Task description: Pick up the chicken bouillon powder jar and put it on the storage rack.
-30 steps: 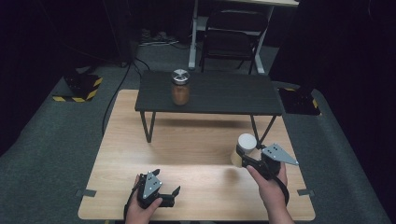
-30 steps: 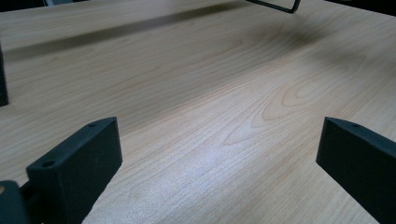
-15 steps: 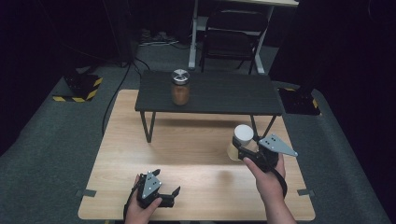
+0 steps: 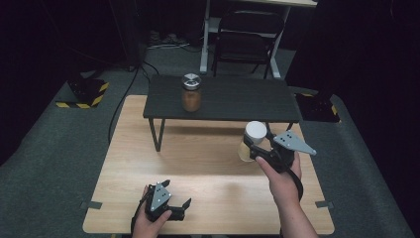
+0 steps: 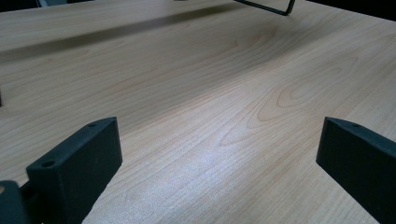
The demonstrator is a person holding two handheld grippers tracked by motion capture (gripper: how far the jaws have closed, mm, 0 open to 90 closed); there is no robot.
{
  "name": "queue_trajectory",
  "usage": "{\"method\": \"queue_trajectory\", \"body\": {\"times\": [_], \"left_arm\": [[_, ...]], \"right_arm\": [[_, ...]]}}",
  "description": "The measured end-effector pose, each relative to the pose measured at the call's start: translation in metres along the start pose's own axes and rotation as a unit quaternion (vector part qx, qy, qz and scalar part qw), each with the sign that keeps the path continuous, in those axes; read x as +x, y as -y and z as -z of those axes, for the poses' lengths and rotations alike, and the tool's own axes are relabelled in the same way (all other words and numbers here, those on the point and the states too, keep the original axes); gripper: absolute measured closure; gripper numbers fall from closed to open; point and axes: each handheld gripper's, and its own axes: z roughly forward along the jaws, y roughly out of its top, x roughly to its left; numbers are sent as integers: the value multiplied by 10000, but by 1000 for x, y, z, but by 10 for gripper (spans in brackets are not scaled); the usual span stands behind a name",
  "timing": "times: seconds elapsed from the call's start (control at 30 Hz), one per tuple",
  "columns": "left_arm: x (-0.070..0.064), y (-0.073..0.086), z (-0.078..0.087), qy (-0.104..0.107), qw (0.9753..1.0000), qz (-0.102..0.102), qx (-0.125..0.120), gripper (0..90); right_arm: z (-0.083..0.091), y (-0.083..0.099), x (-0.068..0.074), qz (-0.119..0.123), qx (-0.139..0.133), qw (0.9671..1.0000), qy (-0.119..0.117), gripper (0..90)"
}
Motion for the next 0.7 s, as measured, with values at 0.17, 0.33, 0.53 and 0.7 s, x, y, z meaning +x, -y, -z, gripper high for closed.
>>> {"method": "queue_trajectory", "body": {"times": [0.17, 0.33, 0.53, 0.7], "left_arm": [[1, 0, 0, 5, 10000, 25, 7, 5], [1, 0, 0, 17, 10000, 36, -12, 5], [3, 2, 2, 43, 10000, 63, -30, 5], [5, 2, 3, 45, 9999, 103, -36, 5]], "right_arm": [[-3, -11, 1, 10, -59, 10000, -7, 335], [-5, -22, 3, 36, -110, 9999, -1, 335], [-10, -31, 3, -8, -133, 9999, 20, 335], [-15, -39, 1, -69, -157, 9998, 58, 335]]}}
